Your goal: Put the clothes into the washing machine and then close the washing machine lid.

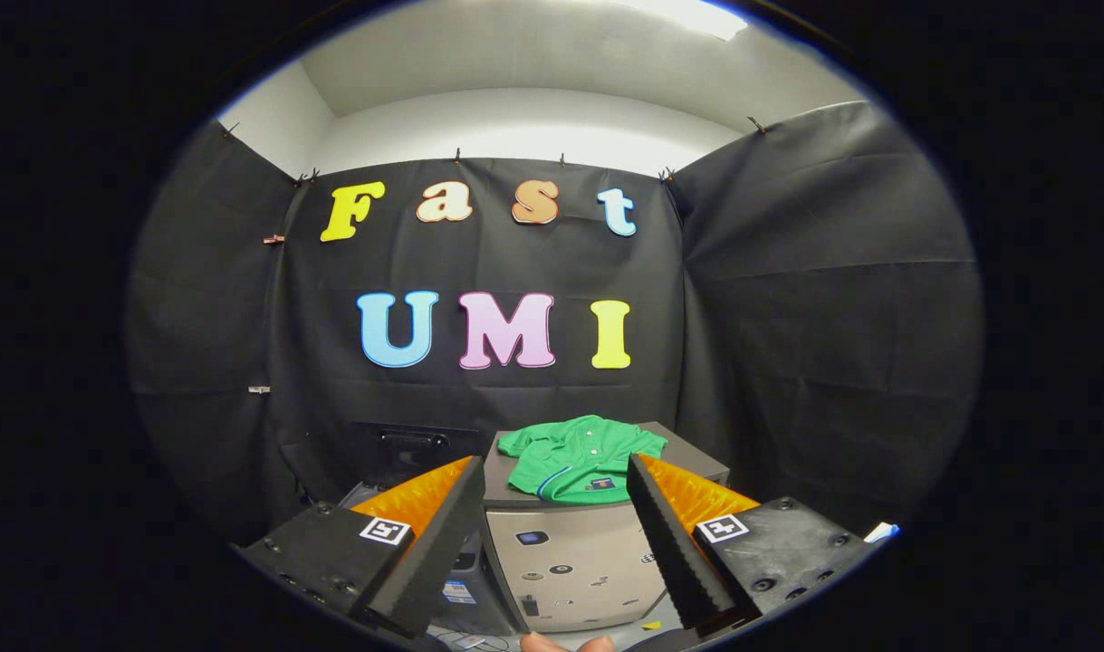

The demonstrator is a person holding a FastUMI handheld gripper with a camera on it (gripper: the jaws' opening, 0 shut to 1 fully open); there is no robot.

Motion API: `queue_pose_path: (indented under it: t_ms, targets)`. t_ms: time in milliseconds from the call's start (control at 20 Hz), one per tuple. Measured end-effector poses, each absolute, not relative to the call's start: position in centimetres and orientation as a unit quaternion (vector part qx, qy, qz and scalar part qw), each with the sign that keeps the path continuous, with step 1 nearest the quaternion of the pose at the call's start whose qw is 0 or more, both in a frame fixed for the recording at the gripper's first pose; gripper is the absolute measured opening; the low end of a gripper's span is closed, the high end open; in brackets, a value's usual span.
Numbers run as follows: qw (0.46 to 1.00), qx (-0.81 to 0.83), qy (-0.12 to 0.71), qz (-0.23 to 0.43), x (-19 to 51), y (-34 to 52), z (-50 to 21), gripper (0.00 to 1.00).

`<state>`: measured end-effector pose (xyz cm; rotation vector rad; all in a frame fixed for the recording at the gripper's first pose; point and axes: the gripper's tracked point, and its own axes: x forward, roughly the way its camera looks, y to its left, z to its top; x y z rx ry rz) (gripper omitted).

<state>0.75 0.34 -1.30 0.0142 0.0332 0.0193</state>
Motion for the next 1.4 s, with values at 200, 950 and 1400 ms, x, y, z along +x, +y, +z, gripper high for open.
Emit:
queue_pose_path:
  t_ms: [200,950,1400]
  targets:
    - [1.0,0.007,0.018,0.007,1.4,0.1,-1.3,0.99]
    - [0.989,0.017,0.146,0.008,20.4,-2.8,-4.5,0.99]
    - [0.969,-0.03,0.243,0.001,32.2,-4.0,-11.3,0.99]
